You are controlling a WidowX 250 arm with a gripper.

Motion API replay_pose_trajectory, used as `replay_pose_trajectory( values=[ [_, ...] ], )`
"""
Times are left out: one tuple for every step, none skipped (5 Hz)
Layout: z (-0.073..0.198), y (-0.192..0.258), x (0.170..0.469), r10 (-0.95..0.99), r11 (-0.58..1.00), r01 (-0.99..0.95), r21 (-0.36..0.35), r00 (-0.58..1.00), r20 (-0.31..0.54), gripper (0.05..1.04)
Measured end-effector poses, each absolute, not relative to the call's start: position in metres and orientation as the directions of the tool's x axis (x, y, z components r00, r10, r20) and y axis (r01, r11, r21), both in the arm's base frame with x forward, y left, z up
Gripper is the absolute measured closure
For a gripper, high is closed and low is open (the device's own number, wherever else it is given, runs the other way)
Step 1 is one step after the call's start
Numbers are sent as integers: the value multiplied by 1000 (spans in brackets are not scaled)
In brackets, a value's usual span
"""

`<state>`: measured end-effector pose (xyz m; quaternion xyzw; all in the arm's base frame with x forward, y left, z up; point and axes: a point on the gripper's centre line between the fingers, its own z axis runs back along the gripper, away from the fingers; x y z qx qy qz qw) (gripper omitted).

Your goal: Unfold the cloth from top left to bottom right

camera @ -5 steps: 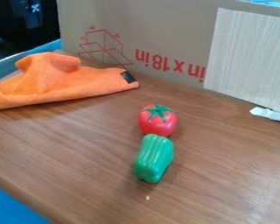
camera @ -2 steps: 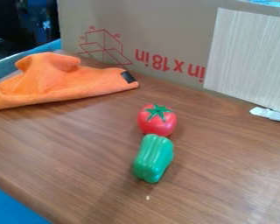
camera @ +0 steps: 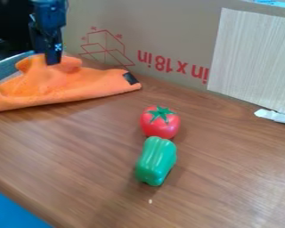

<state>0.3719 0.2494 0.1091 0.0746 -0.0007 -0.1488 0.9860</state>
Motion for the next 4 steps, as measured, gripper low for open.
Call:
replay_pose_trajectory(
  values=[
    [115,247,371,-263,955,264,135,964,-25,228],
    [116,245,372,-270,956,269,114,963,-8,527],
    [110,246,370,-272,956,271,113,962,-10,743],
    [110,245,367,-257,961,258,100,966,-21,627]
  ],
)
